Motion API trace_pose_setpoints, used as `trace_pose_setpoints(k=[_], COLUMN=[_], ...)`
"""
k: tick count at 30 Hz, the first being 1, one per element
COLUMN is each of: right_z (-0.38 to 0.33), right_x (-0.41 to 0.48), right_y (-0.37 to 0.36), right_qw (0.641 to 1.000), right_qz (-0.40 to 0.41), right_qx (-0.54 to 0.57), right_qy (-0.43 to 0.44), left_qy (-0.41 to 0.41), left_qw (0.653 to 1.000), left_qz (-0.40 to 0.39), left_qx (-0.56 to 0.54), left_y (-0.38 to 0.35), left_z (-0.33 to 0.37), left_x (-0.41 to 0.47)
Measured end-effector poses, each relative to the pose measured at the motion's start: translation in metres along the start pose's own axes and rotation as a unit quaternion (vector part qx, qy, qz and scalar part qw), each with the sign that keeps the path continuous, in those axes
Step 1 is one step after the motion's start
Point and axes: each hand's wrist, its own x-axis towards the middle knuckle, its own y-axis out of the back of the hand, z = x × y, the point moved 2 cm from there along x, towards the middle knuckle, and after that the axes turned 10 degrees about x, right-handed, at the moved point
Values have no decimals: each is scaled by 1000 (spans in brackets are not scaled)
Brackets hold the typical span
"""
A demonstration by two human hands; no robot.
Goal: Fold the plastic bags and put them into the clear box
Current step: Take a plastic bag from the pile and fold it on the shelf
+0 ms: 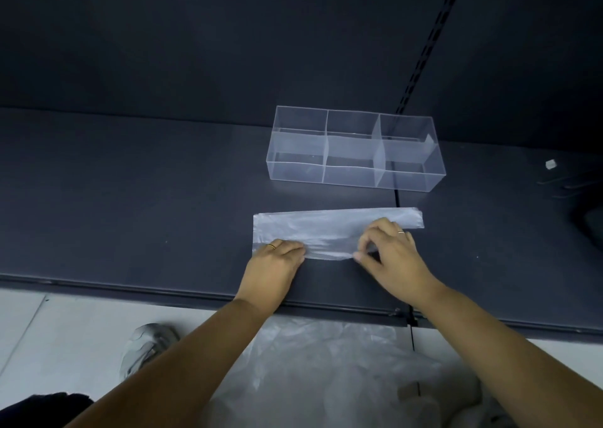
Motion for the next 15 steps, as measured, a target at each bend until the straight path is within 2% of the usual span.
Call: trace_pose_setpoints(k=[5,7,10,13,15], right_z=[-31,-32,-22,-5,5], right_x=[-15,-16,-14,-8,-2], right_y=[-24,-31,-25,-13,-4], right_qw=[985,982,985,995,997], right_qz=[-40,-1,83,77,39], right_qx=[-139,-157,-106,-46,60], right_qy=[93,107,107,44,-20], left_qy=[-22,-19,27,135,206], left_qw=[1000,999,997,975,954], left_qz=[-18,-25,-65,-146,-146], left_qx=[-3,-6,-35,-100,-163], left_y=[5,10,16,12,13], left_z=[7,7,1,-15,-28], left_x=[-14,-18,-20,-25,-25])
